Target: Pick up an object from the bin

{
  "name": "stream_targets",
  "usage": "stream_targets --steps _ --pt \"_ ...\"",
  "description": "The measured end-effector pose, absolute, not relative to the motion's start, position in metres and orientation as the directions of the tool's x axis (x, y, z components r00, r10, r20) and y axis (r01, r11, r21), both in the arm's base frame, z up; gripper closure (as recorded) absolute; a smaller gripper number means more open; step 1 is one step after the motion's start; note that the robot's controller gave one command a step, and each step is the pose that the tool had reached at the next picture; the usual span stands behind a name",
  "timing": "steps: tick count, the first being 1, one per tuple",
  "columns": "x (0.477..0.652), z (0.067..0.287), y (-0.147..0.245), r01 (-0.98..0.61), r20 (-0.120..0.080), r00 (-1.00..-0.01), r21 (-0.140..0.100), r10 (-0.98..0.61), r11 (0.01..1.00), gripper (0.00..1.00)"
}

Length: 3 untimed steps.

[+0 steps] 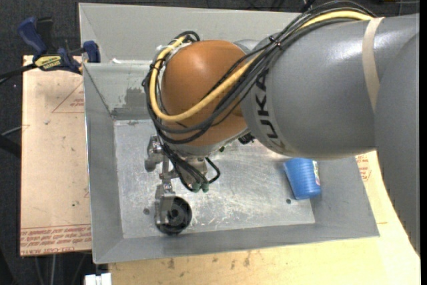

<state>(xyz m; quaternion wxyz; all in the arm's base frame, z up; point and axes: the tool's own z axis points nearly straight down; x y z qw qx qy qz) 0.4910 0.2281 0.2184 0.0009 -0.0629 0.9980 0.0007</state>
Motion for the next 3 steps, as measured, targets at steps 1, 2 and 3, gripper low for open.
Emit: stream_targets --steps 1,2,3 --pt "0.491 0.218 0.228 -0.125 -0.002 -0.992 0.001 -0.125 0.992 0.00" --pt "0.491 0.170 0.201 -0.191 -0.006 -0.982 0.002 -0.191 0.982 0.00" --pt "0.506 0.073 0.160 -0.118 -0.007 -0.993 0.003 -0.118 0.993 1.00"
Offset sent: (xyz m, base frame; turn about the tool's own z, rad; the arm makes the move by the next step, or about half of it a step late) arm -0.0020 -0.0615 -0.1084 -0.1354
